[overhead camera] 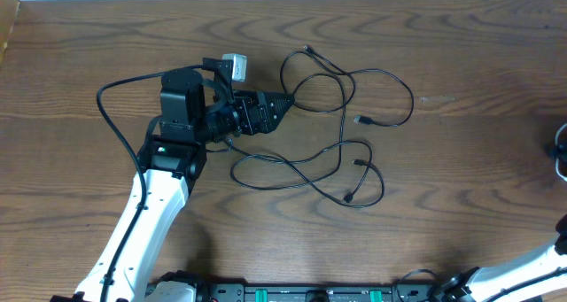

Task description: Untangle cables

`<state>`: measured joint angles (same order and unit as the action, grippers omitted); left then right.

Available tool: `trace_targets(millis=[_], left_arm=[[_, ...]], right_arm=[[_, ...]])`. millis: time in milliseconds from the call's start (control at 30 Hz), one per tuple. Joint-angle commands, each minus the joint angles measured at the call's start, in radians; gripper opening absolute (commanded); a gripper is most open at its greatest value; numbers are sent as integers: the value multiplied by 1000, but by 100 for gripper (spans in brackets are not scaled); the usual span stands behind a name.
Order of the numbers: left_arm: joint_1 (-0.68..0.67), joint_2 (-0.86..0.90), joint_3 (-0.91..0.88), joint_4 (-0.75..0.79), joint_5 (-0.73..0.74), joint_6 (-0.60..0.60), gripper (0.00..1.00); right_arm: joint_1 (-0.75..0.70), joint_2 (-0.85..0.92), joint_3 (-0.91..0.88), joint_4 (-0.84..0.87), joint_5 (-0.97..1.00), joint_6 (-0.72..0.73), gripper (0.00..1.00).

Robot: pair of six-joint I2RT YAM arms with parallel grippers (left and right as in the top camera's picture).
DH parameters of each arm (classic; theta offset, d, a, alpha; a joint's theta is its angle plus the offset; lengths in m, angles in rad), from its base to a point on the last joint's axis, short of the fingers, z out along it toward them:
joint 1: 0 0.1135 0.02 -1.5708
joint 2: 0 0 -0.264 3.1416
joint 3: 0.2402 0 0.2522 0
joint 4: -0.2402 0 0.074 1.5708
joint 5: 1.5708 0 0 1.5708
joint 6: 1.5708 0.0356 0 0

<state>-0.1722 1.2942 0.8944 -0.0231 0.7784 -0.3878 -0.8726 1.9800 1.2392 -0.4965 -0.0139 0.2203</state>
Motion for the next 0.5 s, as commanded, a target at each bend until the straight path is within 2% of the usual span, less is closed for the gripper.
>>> trace_targets(millis=[0,233,367,467], left_arm=[[-3,0,11,0,-6,13,95],[-3,0,11,0,-6,14,95],[-3,0,11,0,-6,14,95],[-3,0,11,0,-6,14,95]], right_arm=[[-53,23,-30,-9,11,132,99],[-167,23,-30,-40,6,363,99],[-209,23,-29,-39,-16,339,99],[-229,23,-29,-36,-63,261,99]])
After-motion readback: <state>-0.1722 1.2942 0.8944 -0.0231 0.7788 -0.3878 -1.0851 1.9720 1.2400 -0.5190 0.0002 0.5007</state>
